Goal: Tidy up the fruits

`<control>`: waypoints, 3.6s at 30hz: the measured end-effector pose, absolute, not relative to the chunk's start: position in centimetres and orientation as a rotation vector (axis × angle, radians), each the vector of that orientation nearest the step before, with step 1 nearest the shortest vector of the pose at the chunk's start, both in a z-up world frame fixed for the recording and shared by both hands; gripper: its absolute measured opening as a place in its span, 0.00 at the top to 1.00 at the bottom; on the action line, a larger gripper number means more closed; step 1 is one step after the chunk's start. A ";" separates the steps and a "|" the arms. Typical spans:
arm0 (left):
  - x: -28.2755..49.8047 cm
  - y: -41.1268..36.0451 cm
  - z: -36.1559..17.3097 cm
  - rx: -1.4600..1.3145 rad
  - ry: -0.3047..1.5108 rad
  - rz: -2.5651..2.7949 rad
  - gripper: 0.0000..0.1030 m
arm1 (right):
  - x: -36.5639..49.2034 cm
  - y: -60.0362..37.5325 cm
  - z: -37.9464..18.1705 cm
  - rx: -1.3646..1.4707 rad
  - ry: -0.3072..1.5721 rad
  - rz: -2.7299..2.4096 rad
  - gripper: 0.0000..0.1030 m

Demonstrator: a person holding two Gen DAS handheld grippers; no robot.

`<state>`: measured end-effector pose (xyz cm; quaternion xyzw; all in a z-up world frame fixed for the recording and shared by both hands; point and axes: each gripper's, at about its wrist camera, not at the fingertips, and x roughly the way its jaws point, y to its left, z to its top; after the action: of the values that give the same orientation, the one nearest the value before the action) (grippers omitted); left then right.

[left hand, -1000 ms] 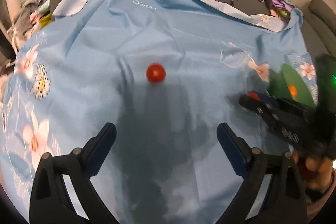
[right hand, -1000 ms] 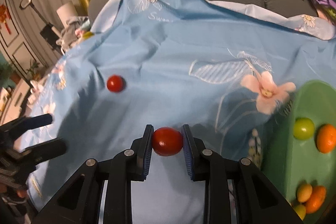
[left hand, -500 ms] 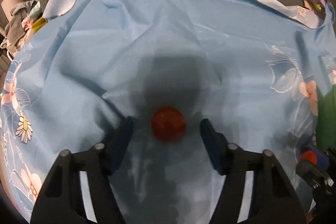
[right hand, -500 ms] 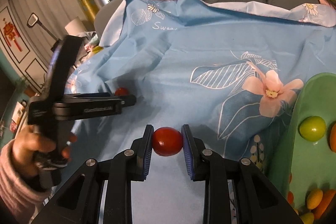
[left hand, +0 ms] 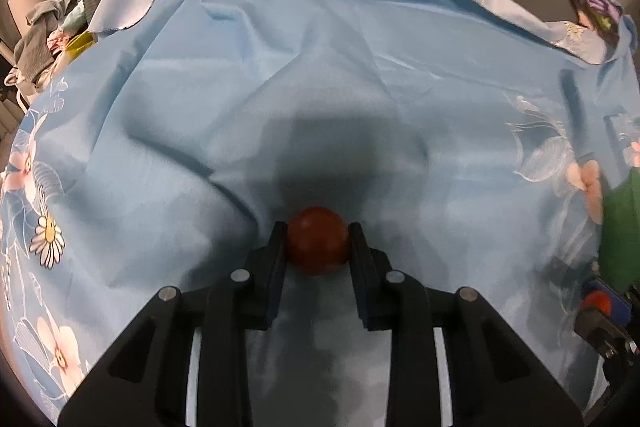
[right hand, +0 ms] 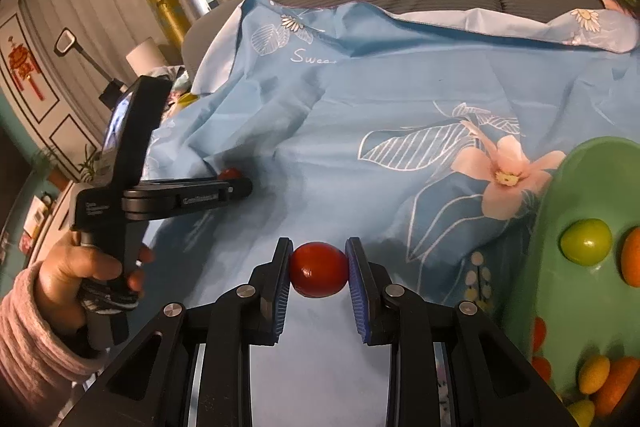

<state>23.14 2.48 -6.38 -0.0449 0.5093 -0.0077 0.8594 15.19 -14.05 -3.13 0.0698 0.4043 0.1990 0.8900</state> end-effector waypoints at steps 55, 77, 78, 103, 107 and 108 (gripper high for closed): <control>8.2 -14.6 4.5 0.163 0.851 -0.454 0.69 | 2.7 -22.2 3.3 0.109 0.656 0.176 0.72; 13.0 -22.1 2.9 0.230 0.882 -0.567 0.69 | 3.8 -28.5 2.1 0.162 0.675 0.056 0.72; 13.1 -22.3 2.7 0.233 0.886 -0.568 0.69 | 3.9 -28.6 2.1 0.163 0.676 0.054 0.72; 13.2 -22.6 6.5 0.289 0.888 -0.501 0.01 | 4.5 -30.7 5.1 0.171 0.780 -0.076 0.65; 12.6 -21.8 9.5 0.234 0.868 -0.501 0.01 | 3.9 -30.5 8.2 0.176 0.780 -0.071 0.60; 12.7 -21.7 9.9 0.218 0.872 -0.499 0.01 | 3.9 -30.5 8.8 0.171 0.780 -0.080 0.56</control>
<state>12.67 -21.70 9.92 0.1044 0.4169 -0.2385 0.8709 3.85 -30.50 8.84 0.0832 0.3798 -0.0387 0.9205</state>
